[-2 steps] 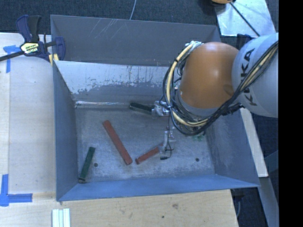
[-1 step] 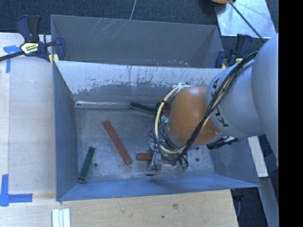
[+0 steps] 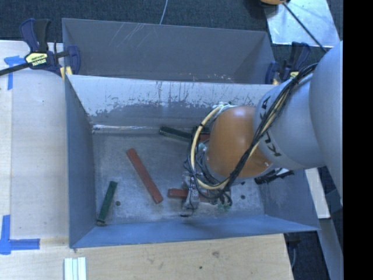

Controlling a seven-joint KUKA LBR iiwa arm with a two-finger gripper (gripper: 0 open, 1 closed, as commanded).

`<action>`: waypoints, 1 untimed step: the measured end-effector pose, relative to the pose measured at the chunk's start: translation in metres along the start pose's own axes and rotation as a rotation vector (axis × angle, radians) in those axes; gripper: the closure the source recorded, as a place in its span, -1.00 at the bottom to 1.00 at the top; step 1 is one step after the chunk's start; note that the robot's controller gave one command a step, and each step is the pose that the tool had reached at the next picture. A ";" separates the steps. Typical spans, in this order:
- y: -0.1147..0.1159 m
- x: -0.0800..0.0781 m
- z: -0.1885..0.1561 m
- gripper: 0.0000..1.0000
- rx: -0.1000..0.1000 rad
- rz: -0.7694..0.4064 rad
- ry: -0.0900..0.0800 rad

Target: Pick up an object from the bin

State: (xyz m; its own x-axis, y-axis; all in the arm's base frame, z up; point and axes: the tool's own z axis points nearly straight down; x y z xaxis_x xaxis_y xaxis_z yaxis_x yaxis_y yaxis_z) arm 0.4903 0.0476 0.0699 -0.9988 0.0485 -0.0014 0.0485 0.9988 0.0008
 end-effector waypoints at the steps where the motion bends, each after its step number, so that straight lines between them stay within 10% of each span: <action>1: 0.027 -0.039 -0.127 1.00 0.000 0.017 0.000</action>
Offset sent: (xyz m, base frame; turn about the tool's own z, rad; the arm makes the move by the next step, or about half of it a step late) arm 0.0000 0.0000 0.0000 0.0000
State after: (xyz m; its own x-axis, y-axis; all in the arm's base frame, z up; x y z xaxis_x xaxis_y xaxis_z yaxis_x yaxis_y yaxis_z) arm 0.5305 0.0728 0.1966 -0.9979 0.0652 -0.0011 0.0652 0.9979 0.0004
